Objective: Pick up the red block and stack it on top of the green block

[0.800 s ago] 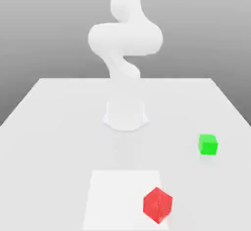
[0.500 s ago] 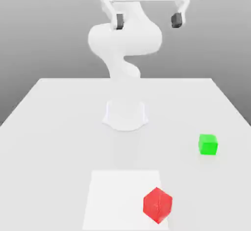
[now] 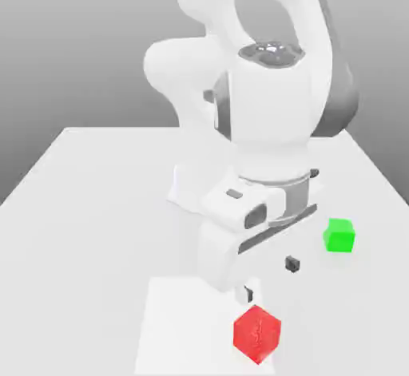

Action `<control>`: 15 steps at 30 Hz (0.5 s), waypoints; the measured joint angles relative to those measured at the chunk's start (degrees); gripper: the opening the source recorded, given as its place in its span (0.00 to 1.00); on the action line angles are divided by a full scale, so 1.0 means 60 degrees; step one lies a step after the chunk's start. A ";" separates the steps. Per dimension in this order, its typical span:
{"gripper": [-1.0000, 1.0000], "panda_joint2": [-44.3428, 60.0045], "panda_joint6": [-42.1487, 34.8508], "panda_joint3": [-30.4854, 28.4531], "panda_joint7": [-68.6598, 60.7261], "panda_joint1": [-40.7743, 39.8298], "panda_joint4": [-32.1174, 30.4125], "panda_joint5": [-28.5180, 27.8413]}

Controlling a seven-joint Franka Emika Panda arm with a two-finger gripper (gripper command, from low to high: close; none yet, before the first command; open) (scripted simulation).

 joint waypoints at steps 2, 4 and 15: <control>0.50 0.0673 0.0513 0.0053 -0.0128 -0.0021 0.0040 0.0016; 0.50 0.1364 0.1080 0.0179 -0.0246 -0.0115 0.0129 0.0136; 0.00 0.1311 0.1020 0.0189 -0.0217 -0.0131 0.0116 0.0085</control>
